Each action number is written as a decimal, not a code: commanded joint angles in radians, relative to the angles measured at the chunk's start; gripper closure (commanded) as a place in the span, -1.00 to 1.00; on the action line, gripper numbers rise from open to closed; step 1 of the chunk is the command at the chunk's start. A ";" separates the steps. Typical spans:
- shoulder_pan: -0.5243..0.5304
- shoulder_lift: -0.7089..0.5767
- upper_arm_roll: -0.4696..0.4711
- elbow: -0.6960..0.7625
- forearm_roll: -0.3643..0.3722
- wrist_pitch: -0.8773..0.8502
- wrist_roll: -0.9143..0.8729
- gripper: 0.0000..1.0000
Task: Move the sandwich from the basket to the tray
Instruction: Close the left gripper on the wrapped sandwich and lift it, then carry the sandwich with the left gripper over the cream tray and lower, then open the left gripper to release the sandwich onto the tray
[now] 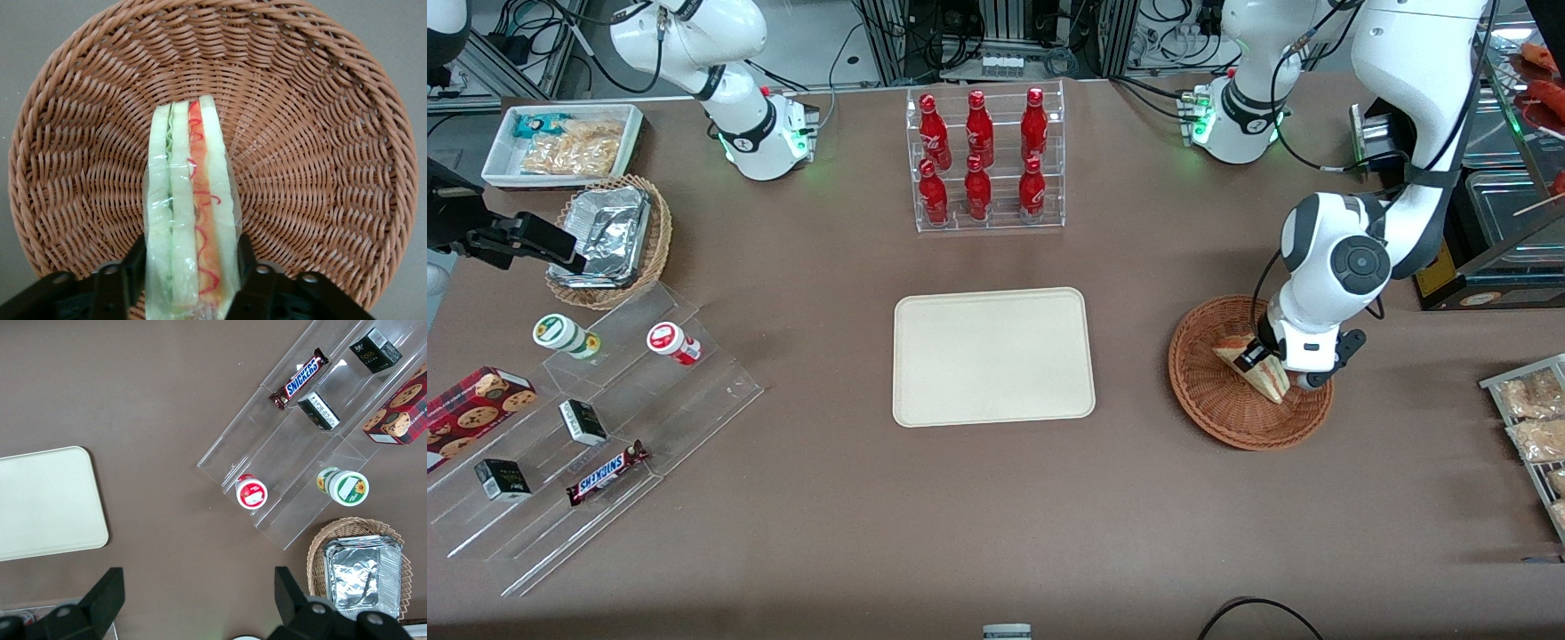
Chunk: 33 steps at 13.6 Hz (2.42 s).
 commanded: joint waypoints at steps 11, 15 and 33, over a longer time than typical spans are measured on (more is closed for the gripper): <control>-0.358 0.016 -0.082 0.529 -0.043 -0.617 0.005 0.90; -0.501 0.142 -0.087 0.600 -0.077 -0.530 0.006 0.90; -0.664 0.485 -0.079 0.683 0.039 -0.129 0.013 -0.35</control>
